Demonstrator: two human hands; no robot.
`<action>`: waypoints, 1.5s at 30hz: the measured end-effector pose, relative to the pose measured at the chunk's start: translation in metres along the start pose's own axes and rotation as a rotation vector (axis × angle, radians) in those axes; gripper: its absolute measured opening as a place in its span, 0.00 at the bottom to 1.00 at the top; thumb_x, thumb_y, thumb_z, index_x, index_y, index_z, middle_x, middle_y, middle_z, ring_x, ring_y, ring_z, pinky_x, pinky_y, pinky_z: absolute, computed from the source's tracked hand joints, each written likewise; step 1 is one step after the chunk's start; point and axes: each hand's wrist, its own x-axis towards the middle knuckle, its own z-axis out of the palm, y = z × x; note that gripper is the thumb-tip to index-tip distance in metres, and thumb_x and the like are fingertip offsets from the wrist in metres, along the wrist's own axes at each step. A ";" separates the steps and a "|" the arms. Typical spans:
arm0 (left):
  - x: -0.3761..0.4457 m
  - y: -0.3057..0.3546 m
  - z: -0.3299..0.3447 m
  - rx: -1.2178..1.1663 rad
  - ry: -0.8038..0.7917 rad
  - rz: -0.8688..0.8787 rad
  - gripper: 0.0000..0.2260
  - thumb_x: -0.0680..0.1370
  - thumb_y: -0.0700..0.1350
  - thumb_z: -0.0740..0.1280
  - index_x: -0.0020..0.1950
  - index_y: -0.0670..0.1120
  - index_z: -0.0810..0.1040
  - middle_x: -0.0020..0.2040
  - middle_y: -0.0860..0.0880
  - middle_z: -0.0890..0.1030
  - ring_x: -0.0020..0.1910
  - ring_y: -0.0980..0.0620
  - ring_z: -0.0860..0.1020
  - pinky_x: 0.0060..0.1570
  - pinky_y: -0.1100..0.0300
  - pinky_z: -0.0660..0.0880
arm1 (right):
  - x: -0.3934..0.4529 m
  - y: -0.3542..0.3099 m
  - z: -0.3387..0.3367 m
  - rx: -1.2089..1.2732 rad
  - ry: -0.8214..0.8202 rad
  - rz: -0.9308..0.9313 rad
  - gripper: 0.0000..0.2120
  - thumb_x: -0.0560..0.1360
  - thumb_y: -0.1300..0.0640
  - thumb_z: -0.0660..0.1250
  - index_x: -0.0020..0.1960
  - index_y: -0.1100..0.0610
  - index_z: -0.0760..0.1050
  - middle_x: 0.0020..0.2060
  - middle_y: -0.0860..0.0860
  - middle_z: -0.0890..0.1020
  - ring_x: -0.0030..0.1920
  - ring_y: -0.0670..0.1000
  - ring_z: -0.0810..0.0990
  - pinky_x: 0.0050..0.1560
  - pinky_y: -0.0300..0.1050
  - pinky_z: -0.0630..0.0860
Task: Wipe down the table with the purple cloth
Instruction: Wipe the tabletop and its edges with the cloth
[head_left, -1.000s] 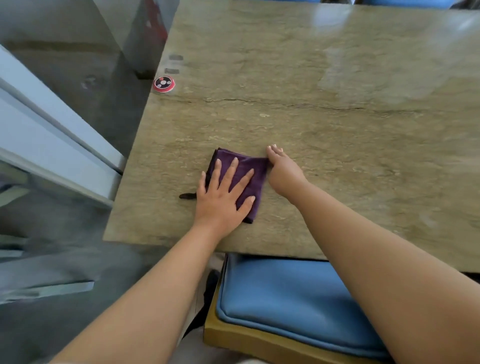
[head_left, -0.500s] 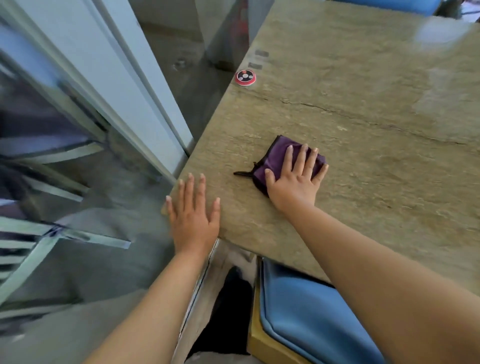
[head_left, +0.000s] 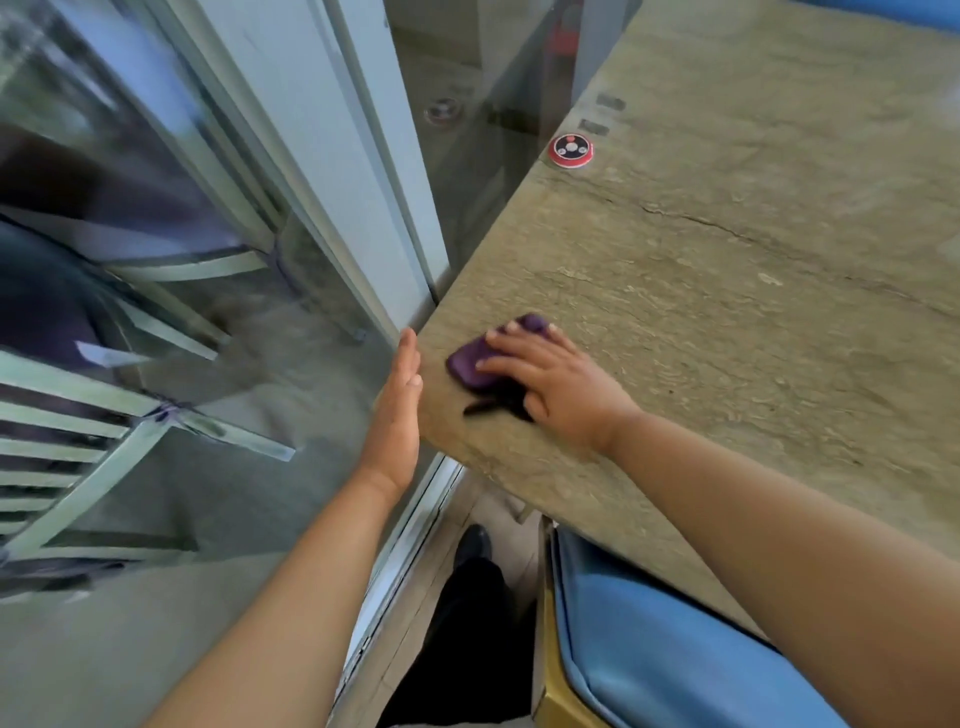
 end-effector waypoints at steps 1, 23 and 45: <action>0.001 0.000 0.000 0.014 -0.009 0.011 0.30 0.76 0.55 0.50 0.79 0.54 0.51 0.79 0.55 0.52 0.76 0.65 0.52 0.76 0.63 0.49 | 0.012 0.000 -0.001 0.003 0.064 0.135 0.27 0.75 0.57 0.55 0.73 0.45 0.63 0.76 0.45 0.58 0.77 0.48 0.49 0.76 0.48 0.38; 0.000 0.017 0.075 0.647 0.094 0.115 0.27 0.77 0.56 0.45 0.73 0.56 0.67 0.79 0.52 0.56 0.78 0.53 0.45 0.71 0.43 0.30 | -0.052 -0.037 0.016 -0.135 0.087 0.454 0.26 0.79 0.46 0.51 0.76 0.42 0.52 0.78 0.52 0.48 0.77 0.54 0.40 0.72 0.58 0.30; 0.008 0.033 0.164 0.886 -0.294 0.184 0.21 0.83 0.52 0.44 0.78 0.60 0.53 0.79 0.62 0.47 0.77 0.58 0.38 0.70 0.40 0.29 | -0.166 -0.015 0.003 -0.197 -0.152 0.296 0.28 0.77 0.38 0.42 0.75 0.38 0.38 0.76 0.52 0.36 0.75 0.58 0.32 0.72 0.57 0.31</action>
